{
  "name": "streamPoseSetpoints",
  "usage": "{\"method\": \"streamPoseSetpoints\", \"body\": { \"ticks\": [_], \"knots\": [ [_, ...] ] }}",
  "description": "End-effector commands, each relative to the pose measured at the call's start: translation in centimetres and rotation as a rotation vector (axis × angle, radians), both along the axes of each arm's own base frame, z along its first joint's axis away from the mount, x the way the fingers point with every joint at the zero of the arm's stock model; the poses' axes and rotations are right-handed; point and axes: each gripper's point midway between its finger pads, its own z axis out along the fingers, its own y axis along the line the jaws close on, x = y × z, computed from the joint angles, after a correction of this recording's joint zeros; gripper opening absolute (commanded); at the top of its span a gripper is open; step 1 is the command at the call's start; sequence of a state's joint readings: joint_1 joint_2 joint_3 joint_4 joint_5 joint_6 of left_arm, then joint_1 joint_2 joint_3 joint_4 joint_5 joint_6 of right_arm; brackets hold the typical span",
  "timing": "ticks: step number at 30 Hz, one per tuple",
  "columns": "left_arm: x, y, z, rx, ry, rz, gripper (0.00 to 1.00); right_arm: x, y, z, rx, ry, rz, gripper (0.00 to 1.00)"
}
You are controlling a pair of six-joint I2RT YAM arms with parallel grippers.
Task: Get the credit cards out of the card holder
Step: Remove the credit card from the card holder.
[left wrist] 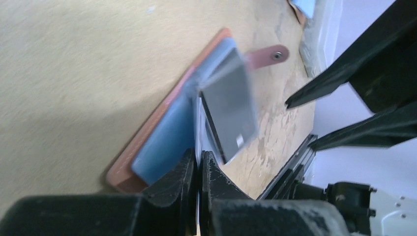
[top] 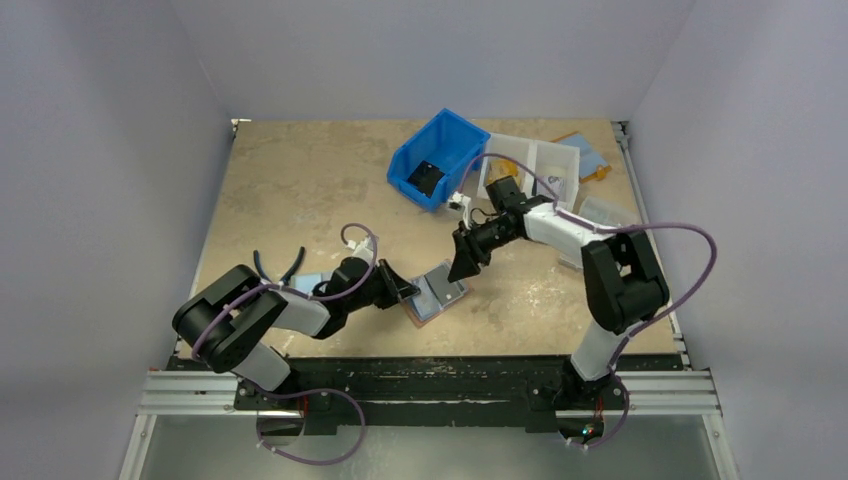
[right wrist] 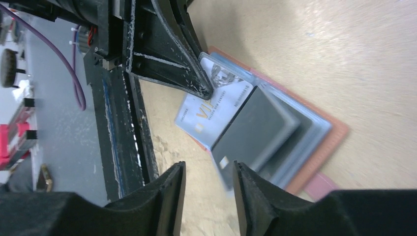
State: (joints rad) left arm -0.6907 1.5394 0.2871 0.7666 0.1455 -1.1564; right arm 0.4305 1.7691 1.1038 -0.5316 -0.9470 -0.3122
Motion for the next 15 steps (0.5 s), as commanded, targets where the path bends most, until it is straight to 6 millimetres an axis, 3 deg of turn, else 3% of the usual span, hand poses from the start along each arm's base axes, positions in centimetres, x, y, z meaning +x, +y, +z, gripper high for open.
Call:
{"method": "streamPoseSetpoints", "body": {
  "ticks": [1, 6, 8, 15],
  "knots": [
    [1.1, -2.1, 4.4, 0.047, -0.301, -0.227, 0.0, 1.8, -2.3, 6.1, 0.085, -0.233, 0.008, 0.51],
    [1.6, -4.2, 7.1, 0.087, -0.422, -0.395, 0.0, -1.4, -2.6, 9.9, 0.269, -0.342, 0.081, 0.63],
    [2.0, -5.1, 8.3, 0.067, -0.454, -0.423, 0.0, -2.4, -2.3, 10.0, 0.327, -0.32, 0.099, 0.63],
    [1.6, -7.2, 11.2, -0.078, -0.546, -0.457, 0.0, -1.2, -2.0, 8.7, 0.304, -0.275, 0.07, 0.6]
  ]
}}
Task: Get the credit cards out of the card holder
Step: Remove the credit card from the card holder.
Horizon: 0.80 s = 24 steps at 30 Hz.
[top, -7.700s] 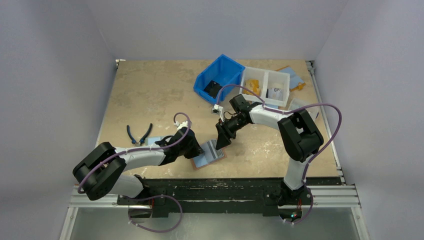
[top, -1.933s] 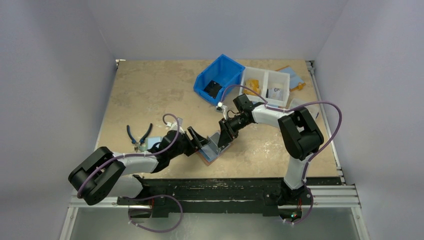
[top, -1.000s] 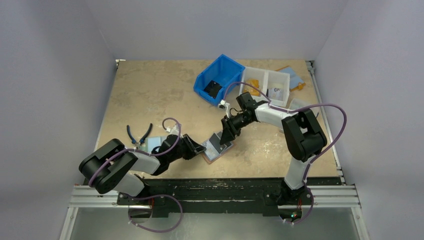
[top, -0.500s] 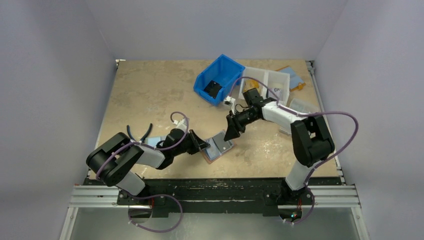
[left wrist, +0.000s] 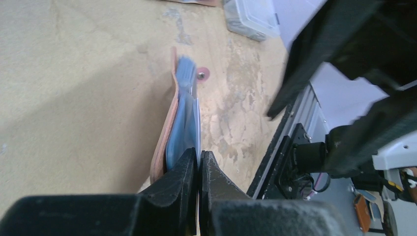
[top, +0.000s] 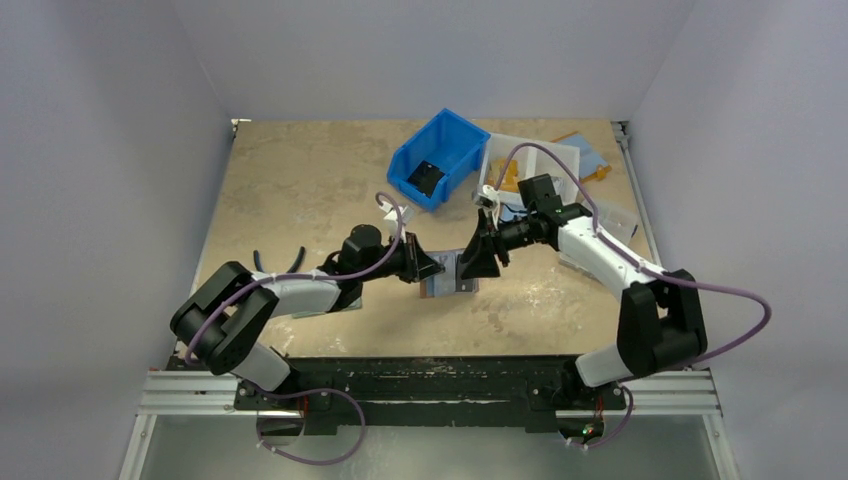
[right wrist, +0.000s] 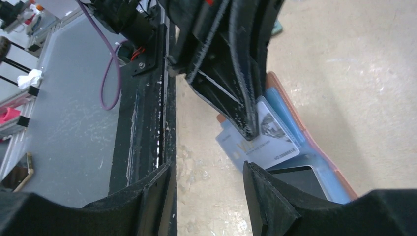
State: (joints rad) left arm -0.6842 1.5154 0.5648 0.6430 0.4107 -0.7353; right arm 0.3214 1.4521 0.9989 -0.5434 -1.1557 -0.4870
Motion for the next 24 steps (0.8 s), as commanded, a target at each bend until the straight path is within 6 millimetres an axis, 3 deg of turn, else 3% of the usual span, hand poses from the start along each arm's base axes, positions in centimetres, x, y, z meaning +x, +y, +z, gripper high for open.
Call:
{"method": "streamPoseSetpoints", "body": {
  "ticks": [1, 5, 17, 24],
  "knots": [
    [-0.6, -1.9, 3.3, -0.128, -0.133, -0.099, 0.0, 0.7, 0.5, 0.4, 0.046, 0.007, 0.013, 0.6],
    [-1.5, -2.2, 2.8, -0.158, -0.16, -0.144, 0.0, 1.6, -0.1, 0.5, 0.074, 0.076, -0.01, 0.6],
    [-1.5, -2.0, 1.0, -0.134, -0.191, -0.149, 0.0, 2.2, -0.2, -2.9, 0.011, 0.226, -0.026, 0.59],
    [-1.5, -1.8, 1.5, -0.158, -0.207, -0.131, 0.0, 2.2, -0.4, -4.0, -0.01, 0.258, -0.015, 0.58]
  ]
}}
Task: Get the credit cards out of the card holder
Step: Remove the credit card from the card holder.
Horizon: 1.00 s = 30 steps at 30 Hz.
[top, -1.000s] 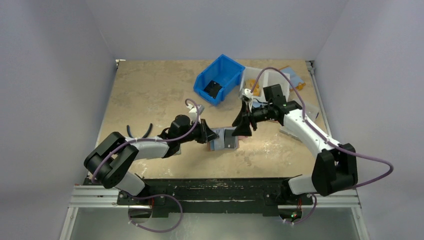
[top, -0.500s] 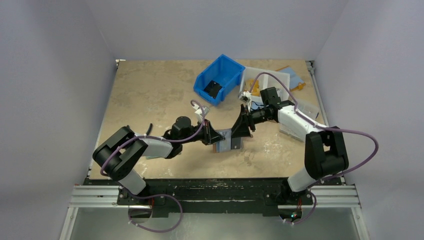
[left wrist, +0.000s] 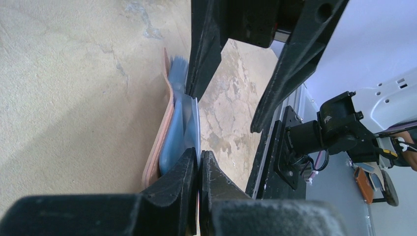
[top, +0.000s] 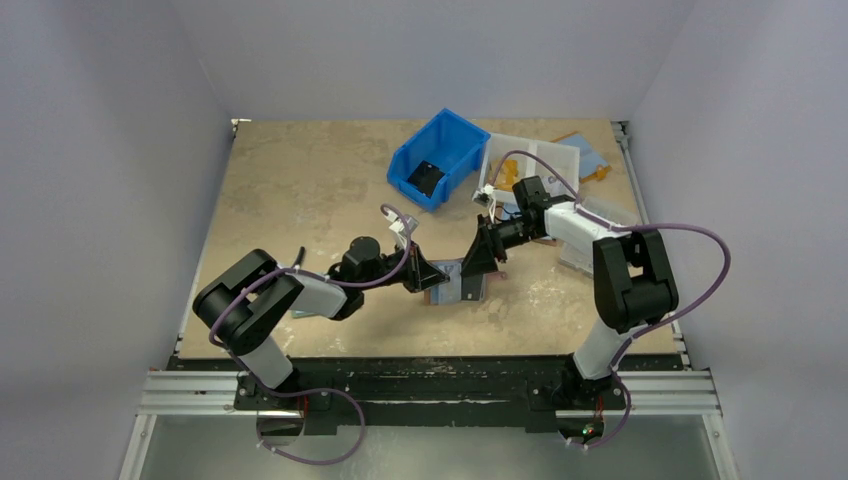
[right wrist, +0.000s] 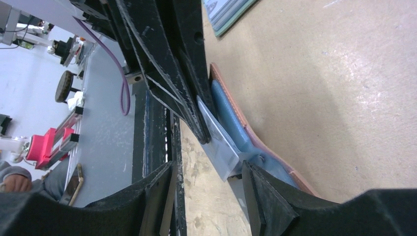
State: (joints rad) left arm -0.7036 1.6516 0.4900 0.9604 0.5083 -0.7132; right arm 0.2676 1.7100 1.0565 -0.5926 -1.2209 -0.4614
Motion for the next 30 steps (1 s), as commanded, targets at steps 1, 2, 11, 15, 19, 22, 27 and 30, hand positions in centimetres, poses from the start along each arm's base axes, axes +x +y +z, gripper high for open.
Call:
{"method": "streamPoseSetpoints", "body": {
  "ticks": [1, 2, 11, 15, 19, 22, 27, 30],
  "knots": [
    [0.2, -0.5, 3.0, -0.096, -0.117, -0.013, 0.0, 0.3, 0.1, 0.6, 0.009, -0.02, 0.021, 0.58],
    [0.2, -0.5, 3.1, -0.104, -0.116, -0.013, 0.0, 0.3, 0.1, 0.5, 0.008, -0.015, 0.022, 0.58],
    [0.0, -0.5, 4.2, -0.207, -0.11, 0.006, 0.0, -0.6, 0.7, 0.5, 0.037, 0.023, 0.049, 0.57],
    [-0.2, -0.6, 4.7, -0.271, -0.086, 0.005, 0.0, -0.7, 1.1, 0.2, 0.027, 0.036, 0.054, 0.53],
    [-0.3, -0.7, 4.8, -0.303, -0.069, 0.003, 0.0, -0.6, 1.2, 0.0, 0.02, 0.054, 0.041, 0.48],
    [-0.2, -0.6, 4.8, -0.317, -0.061, 0.007, 0.0, -0.6, 1.3, 0.1, 0.025, 0.06, 0.041, 0.42],
    [0.0, -0.5, 4.6, -0.314, -0.052, 0.025, 0.0, -0.7, 1.4, 0.3, 0.031, 0.065, 0.043, 0.37],
    [0.2, -0.3, 4.2, -0.304, -0.041, 0.039, 0.0, -0.8, 1.4, 0.4, 0.041, 0.069, 0.046, 0.34]
  ]
}}
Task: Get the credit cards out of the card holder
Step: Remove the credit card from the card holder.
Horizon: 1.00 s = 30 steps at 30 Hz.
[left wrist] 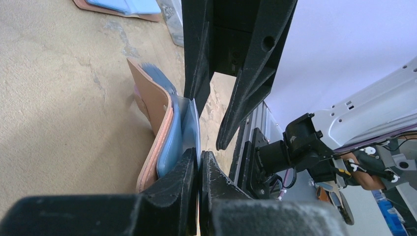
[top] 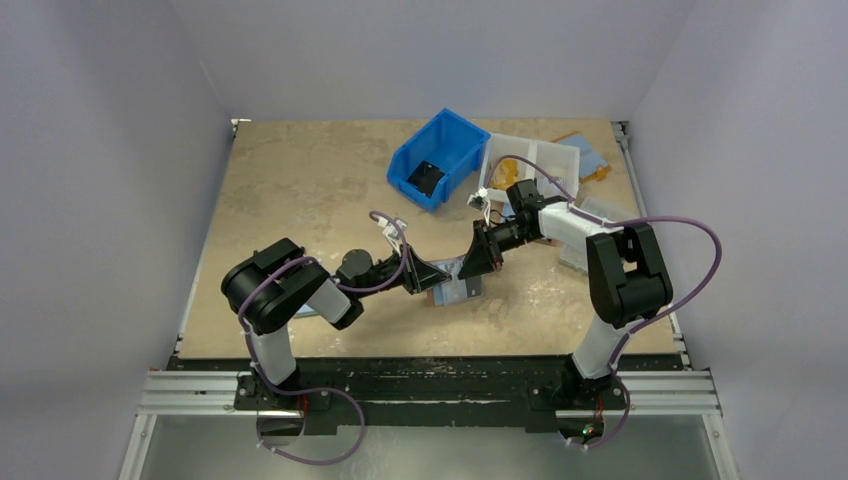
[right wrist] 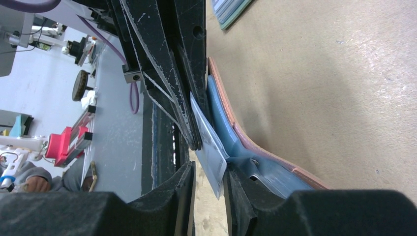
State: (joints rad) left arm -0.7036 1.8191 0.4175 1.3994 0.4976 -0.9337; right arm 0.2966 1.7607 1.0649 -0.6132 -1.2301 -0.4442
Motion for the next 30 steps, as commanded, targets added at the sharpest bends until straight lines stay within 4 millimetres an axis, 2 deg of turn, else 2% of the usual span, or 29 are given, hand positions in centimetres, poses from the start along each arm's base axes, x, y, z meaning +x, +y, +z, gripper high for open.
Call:
{"method": "streamPoseSetpoints", "body": {
  "ticks": [1, 6, 16, 22, 30],
  "knots": [
    [0.4, 0.1, 3.0, -0.093, -0.089, 0.025, 0.0, 0.1, 0.7, 1.5, 0.057, -0.007, 0.02, 0.33],
    [0.7, 0.4, 2.2, -0.077, -0.058, 0.046, 0.0, -0.1, 0.7, 1.7, 0.069, 0.0, 0.024, 0.28],
    [1.2, 0.8, 1.7, -0.044, -0.019, 0.071, 0.09, -0.1, 0.7, 1.6, 0.059, -0.002, 0.021, 0.06],
    [1.0, 0.7, 1.4, -0.016, -0.003, 0.044, 0.2, 0.1, 0.6, 1.4, 0.05, -0.004, 0.018, 0.03],
    [0.4, 0.6, 1.6, -0.018, 0.007, 0.013, 0.24, 0.1, 0.6, 1.3, 0.047, -0.009, 0.018, 0.03]
  ]
}}
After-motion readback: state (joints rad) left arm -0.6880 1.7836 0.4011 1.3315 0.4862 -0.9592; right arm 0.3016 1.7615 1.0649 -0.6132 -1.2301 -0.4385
